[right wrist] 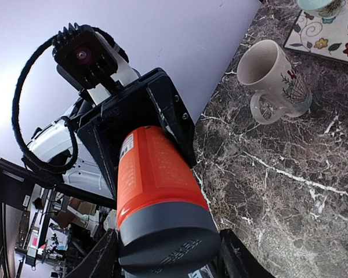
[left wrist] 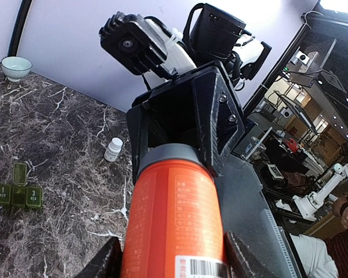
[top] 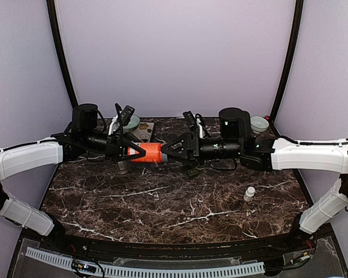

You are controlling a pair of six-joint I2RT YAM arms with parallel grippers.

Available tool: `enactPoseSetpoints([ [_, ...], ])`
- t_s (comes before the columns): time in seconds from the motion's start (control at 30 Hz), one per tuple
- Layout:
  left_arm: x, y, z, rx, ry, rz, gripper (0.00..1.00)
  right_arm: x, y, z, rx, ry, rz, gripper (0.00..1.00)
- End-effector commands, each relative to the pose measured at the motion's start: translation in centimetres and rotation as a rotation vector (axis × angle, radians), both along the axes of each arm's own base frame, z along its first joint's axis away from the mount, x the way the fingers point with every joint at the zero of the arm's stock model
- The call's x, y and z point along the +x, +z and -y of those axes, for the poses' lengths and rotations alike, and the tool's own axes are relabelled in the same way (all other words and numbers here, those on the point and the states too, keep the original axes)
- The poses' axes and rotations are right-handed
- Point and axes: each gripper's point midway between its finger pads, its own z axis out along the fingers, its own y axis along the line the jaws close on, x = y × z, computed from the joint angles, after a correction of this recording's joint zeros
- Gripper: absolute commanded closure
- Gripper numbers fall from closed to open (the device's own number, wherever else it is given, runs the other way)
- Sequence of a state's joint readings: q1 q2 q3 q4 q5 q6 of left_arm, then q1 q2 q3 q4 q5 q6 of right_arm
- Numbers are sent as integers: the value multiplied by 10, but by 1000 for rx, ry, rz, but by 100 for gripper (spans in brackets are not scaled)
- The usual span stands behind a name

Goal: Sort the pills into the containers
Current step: Unscrew the lid of the pill bottle.

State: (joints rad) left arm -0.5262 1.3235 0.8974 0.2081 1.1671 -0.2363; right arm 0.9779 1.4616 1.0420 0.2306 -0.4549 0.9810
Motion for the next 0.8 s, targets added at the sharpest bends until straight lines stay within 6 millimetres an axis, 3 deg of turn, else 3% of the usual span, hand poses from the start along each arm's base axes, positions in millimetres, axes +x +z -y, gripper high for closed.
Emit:
enactPoseSetpoints([
  [0.0,-10,32,1,-57,-54,46,100,-12,25,-4,18,113,247,84],
  [0.2,-19,48,2,-96,-156,-44,100,-16,13,8,-91,163,584,89],
  [0.37,-26,61,1,-111,-220,-73,100,-4,4,17,-241,92,875,89],
  [0.77,-30,62,-1,-105,-257,-103,100,9,-18,15,-468,18,1161,87],
])
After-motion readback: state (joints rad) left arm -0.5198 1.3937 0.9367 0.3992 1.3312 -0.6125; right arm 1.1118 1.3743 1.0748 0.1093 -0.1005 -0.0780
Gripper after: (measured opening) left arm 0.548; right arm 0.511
